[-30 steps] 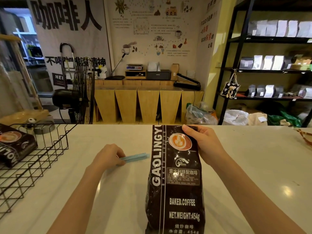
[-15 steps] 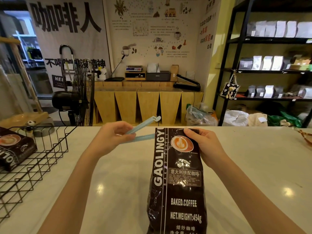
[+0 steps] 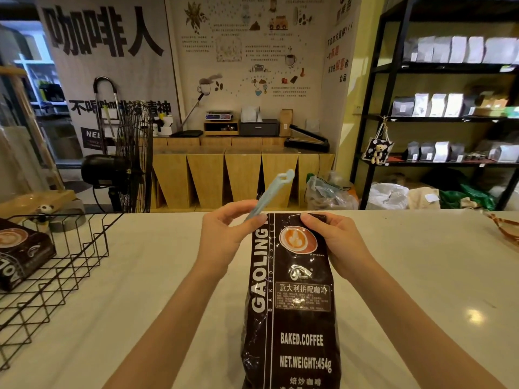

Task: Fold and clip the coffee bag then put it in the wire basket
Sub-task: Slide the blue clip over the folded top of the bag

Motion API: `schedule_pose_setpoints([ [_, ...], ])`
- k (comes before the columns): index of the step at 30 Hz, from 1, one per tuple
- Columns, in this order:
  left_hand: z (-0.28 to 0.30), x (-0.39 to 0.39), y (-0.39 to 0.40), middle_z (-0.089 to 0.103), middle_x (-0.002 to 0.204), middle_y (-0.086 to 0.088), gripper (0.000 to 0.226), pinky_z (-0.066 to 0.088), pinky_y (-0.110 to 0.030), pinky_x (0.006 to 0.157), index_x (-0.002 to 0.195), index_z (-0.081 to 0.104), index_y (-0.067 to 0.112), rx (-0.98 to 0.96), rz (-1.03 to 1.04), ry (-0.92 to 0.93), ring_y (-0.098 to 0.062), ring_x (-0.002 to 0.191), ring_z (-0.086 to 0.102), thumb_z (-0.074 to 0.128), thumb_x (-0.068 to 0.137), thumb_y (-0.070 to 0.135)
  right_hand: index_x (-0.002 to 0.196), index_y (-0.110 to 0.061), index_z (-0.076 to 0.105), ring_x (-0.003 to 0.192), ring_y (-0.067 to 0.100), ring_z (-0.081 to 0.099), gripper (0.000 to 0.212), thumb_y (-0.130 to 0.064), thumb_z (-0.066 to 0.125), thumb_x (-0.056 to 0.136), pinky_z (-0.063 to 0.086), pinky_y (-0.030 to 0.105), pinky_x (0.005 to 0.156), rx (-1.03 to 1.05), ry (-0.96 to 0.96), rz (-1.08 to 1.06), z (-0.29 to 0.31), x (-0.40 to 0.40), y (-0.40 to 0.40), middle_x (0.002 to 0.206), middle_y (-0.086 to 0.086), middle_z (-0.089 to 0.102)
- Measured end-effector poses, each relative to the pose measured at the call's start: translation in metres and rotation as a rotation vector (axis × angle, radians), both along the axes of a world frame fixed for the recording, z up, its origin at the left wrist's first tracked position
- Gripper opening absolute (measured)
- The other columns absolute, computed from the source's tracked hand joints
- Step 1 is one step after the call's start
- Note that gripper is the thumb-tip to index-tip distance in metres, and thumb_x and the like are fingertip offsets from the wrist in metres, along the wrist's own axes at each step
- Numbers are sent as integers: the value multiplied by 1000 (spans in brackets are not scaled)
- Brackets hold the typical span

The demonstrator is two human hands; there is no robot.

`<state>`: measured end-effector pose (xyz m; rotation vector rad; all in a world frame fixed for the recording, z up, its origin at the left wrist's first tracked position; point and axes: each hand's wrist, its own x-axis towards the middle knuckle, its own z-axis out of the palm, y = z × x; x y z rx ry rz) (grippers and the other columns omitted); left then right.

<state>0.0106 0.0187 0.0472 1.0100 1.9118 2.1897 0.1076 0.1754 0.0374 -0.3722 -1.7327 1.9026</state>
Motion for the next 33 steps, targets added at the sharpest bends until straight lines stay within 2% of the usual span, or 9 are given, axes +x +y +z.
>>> schedule_pose_setpoints([
  [4, -2, 4, 4, 69, 103, 0, 33, 47, -31, 90, 88, 68, 10, 105, -143, -273, -13, 103, 62, 72, 55, 11, 80, -7, 69, 63, 19, 69, 11, -17, 64, 81, 55, 28, 63, -4, -5, -10, -1, 0, 0, 68, 5, 73],
  [7, -1, 11, 6, 72, 94, 6, 34, 52, -36, 83, 86, 70, 12, 121, -233, -371, -16, 93, 65, 71, 52, 11, 85, -6, 70, 66, 22, 69, 13, -16, 64, 81, 55, 32, 68, -16, -2, -16, 0, 0, -1, 74, 9, 73],
  [11, -4, 22, 9, 65, 114, 5, 23, 54, -41, 79, 71, 75, 24, 91, -232, -335, -23, 103, 63, 74, 50, 13, 78, -15, 70, 62, 16, 69, 8, -12, 63, 81, 55, 28, 64, 7, 31, -27, 0, 1, -2, 66, 1, 73],
  [14, -7, 21, 9, 61, 121, -6, 30, 54, -38, 75, 87, 74, 27, 44, -279, -305, -28, 104, 61, 73, 59, 16, 79, -12, 70, 61, 15, 69, 7, -13, 63, 81, 55, 27, 62, 12, 31, -29, 0, 2, -1, 69, 4, 73],
  [17, -6, 19, 8, 60, 120, -9, 41, 45, -48, 94, 105, 68, 20, 62, -391, -339, -30, 112, 54, 56, 66, 21, 88, -4, 70, 66, 21, 70, 17, -18, 65, 80, 56, 32, 67, 9, 7, -25, -1, 1, 0, 77, 10, 74],
  [21, -2, 24, 7, 44, 142, 2, 31, 37, -48, 105, 101, 67, 40, -40, -321, -207, -21, 128, 44, 49, 77, 36, 84, -8, 70, 68, 25, 70, 13, -18, 64, 81, 56, 35, 67, 7, 9, -22, 0, 2, 1, 75, 10, 74],
  [25, -6, 23, 7, 63, 116, 0, 29, 58, -37, 75, 107, 61, 41, -44, -267, -216, -21, 98, 67, 56, 83, 24, 87, -1, 68, 68, 25, 67, 17, -17, 61, 83, 55, 31, 62, 32, 20, -20, 4, 3, 1, 79, 14, 71],
  [28, -7, 24, 8, 68, 98, -7, 36, 59, -32, 64, 113, 54, 30, -42, -195, -248, -21, 78, 71, 62, 77, 25, 83, -1, 68, 64, 23, 67, 16, -17, 63, 82, 56, 30, 61, 34, 21, -4, 6, 4, -1, 73, 11, 71],
  [33, -7, 26, 10, 72, 72, -7, 24, 57, -26, 59, 82, 63, 12, -125, -201, -325, -19, 65, 71, 62, 77, 35, 88, 3, 67, 68, 28, 66, 23, -18, 63, 82, 54, 38, 69, 74, 25, -11, 7, 5, -1, 78, 14, 70],
])
